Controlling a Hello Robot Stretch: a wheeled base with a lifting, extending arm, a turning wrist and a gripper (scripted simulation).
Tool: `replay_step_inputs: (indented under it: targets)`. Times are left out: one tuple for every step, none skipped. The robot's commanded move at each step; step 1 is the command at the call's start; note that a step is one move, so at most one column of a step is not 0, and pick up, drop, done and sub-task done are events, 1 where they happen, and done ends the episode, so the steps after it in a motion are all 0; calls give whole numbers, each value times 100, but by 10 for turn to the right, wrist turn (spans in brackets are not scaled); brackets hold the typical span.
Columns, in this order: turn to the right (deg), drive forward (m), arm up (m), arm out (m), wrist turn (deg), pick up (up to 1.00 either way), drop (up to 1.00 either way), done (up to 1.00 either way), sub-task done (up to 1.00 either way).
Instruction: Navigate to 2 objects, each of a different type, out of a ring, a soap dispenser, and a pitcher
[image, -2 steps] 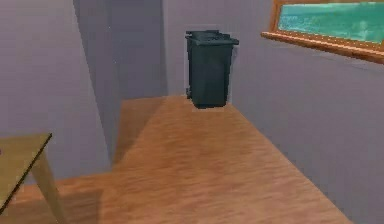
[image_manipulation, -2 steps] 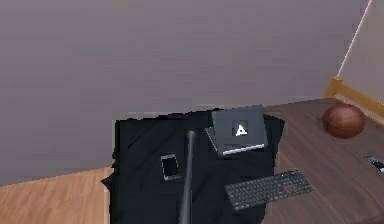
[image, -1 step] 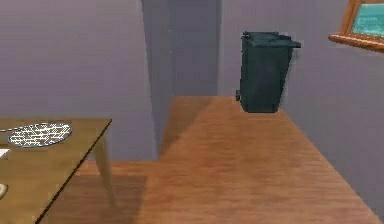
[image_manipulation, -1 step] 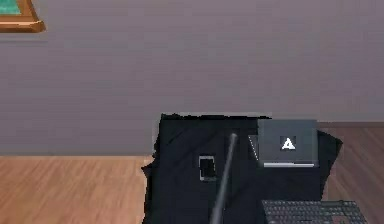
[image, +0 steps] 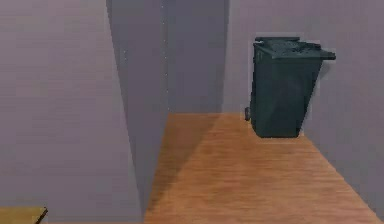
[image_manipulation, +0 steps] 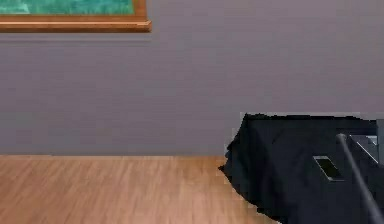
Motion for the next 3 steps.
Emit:
replay_step_inputs:
  targets:
    - [-270, 0, 0, 0, 0, 0, 0, 0, 0]
    - [0, 55, 0, 0, 0, 0, 0, 0, 0]
    - [-450, 0, 0, 0, 0, 0, 0, 0, 0]
